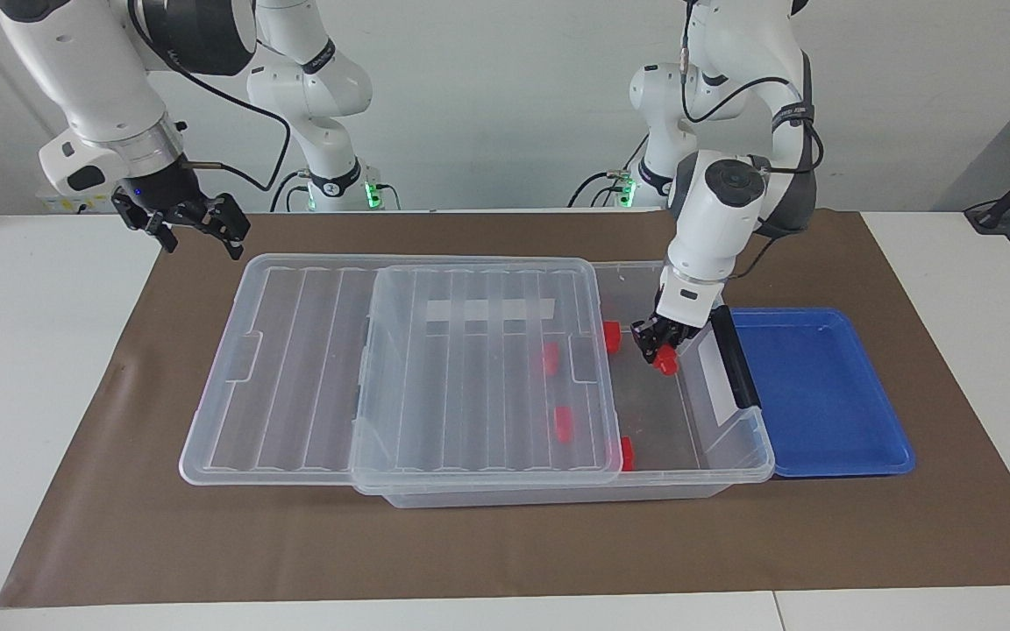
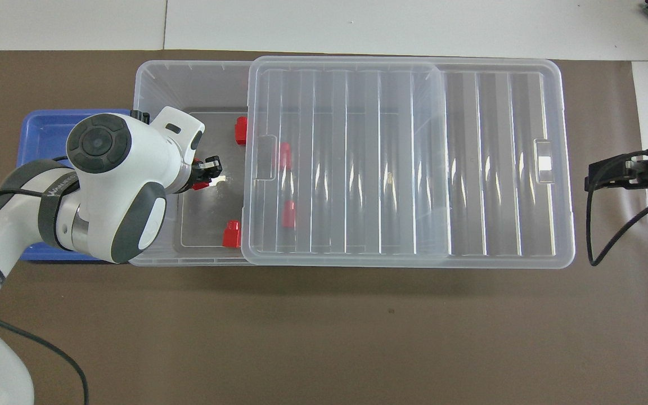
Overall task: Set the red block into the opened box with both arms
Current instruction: 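Lift the red block with the left gripper and carry it over the box, then lower the red block into the open box and open the left gripper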
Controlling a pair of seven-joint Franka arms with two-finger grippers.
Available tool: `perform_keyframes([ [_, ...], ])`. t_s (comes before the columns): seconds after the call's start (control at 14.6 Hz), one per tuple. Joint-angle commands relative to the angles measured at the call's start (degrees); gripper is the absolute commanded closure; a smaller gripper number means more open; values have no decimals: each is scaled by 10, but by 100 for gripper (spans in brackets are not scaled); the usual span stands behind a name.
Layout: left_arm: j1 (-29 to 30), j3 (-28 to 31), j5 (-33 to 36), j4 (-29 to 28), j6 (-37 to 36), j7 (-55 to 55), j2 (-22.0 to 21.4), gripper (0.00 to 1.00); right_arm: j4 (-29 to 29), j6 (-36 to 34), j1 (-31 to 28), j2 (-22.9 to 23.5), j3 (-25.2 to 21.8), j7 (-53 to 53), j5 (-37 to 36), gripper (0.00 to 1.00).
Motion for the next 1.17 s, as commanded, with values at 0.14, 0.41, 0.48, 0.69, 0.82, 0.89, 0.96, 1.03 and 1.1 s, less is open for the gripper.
perform_keyframes([
  [0.14, -7, 6, 39, -8, 60, -13, 47, 100, -17, 12, -5, -13, 3, -14, 15, 0],
  [0.41, -6, 6, 53, -11, 83, -15, 66, 100, -17, 12, -6, -13, 3, -14, 15, 0],
  [0.48, -6, 6, 66, -17, 96, -15, 73, 100, -17, 11, -6, -13, 4, -14, 15, 0],
  [0.69, -7, 7, 72, -30, 123, -19, 82, 100, -17, 12, -6, -13, 3, -14, 15, 0],
  [0.82, -7, 7, 73, -30, 123, -19, 85, 100, -17, 12, -6, -13, 4, -14, 15, 0],
  [0.89, -7, 8, 76, -30, 123, -19, 85, 100, -17, 12, -6, -13, 3, -14, 15, 0],
  [0.96, -7, 8, 80, -30, 123, -19, 86, 100, -17, 12, -6, -13, 4, -14, 15, 0],
  [1.03, -6, 8, 80, -30, 123, -19, 86, 94, -17, 12, -6, -13, 3, -14, 15, 0],
  [1.1, -6, 8, 80, -30, 123, -19, 86, 33, -17, 12, -6, -13, 3, -14, 15, 0],
])
